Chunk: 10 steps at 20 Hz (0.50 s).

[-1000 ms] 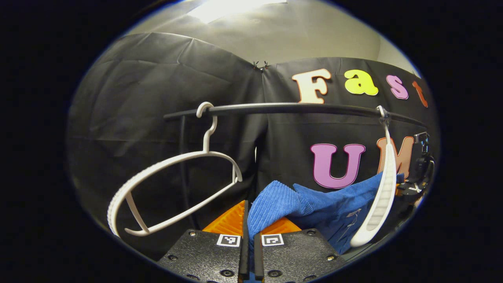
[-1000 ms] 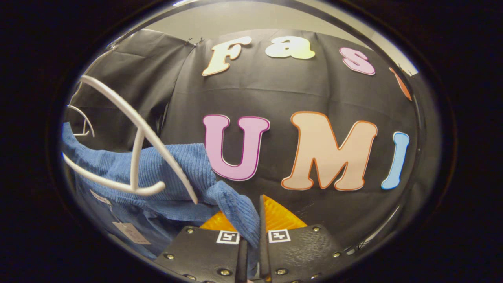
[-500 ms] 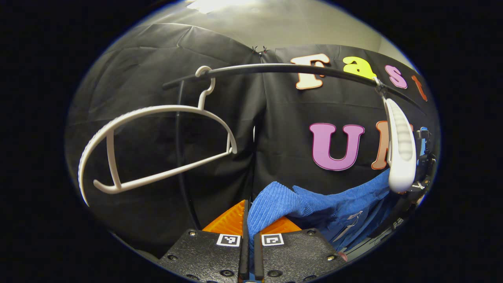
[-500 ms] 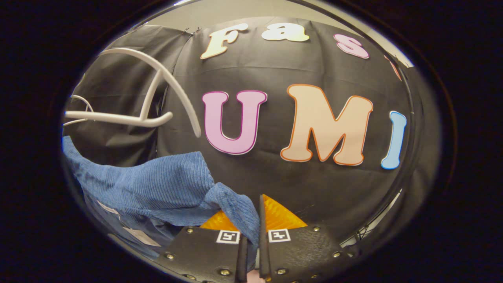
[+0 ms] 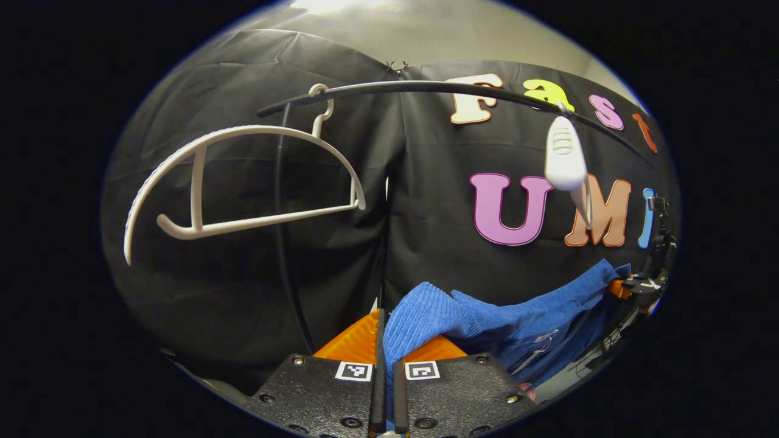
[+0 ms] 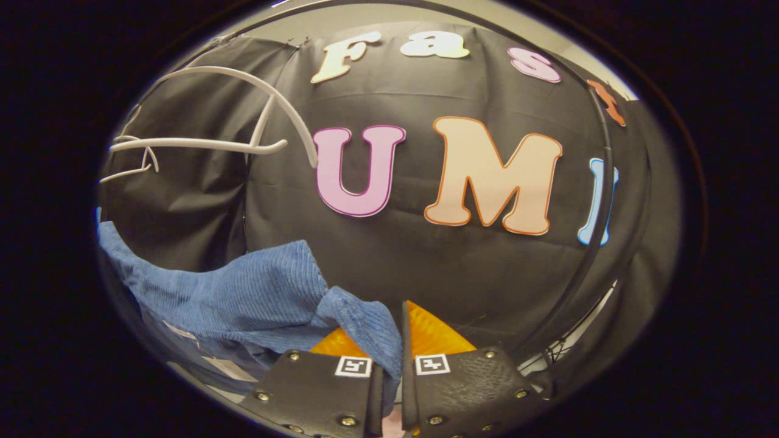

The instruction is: Grasp the clothes on the hanger with both hands and then place them into the laundry hamper below.

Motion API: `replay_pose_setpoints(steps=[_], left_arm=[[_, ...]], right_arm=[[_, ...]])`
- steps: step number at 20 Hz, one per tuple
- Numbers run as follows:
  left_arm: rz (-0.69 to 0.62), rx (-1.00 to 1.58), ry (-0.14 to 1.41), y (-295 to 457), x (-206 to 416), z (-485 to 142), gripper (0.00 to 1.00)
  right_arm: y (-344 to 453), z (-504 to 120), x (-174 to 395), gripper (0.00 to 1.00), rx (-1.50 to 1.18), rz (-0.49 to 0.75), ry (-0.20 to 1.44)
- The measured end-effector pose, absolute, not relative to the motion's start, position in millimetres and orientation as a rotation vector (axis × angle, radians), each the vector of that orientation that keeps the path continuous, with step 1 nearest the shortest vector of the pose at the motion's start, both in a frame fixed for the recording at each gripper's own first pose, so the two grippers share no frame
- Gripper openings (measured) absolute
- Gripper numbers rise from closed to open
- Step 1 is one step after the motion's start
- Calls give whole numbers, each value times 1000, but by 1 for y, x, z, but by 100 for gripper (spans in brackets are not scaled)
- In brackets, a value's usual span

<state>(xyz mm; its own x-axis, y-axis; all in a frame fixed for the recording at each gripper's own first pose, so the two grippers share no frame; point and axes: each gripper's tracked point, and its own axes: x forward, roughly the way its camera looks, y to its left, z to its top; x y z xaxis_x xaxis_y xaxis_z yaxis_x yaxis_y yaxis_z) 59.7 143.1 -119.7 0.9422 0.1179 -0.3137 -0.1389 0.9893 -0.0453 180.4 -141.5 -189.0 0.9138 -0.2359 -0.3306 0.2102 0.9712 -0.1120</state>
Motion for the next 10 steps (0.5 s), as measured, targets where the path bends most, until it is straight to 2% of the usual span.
replay_pose_setpoints(steps=[10], left_arm=[[20, -67, 306, 84, 35, -111, 7]], right_arm=[[-126, -176, 136, 12, -2, -203, 352]])
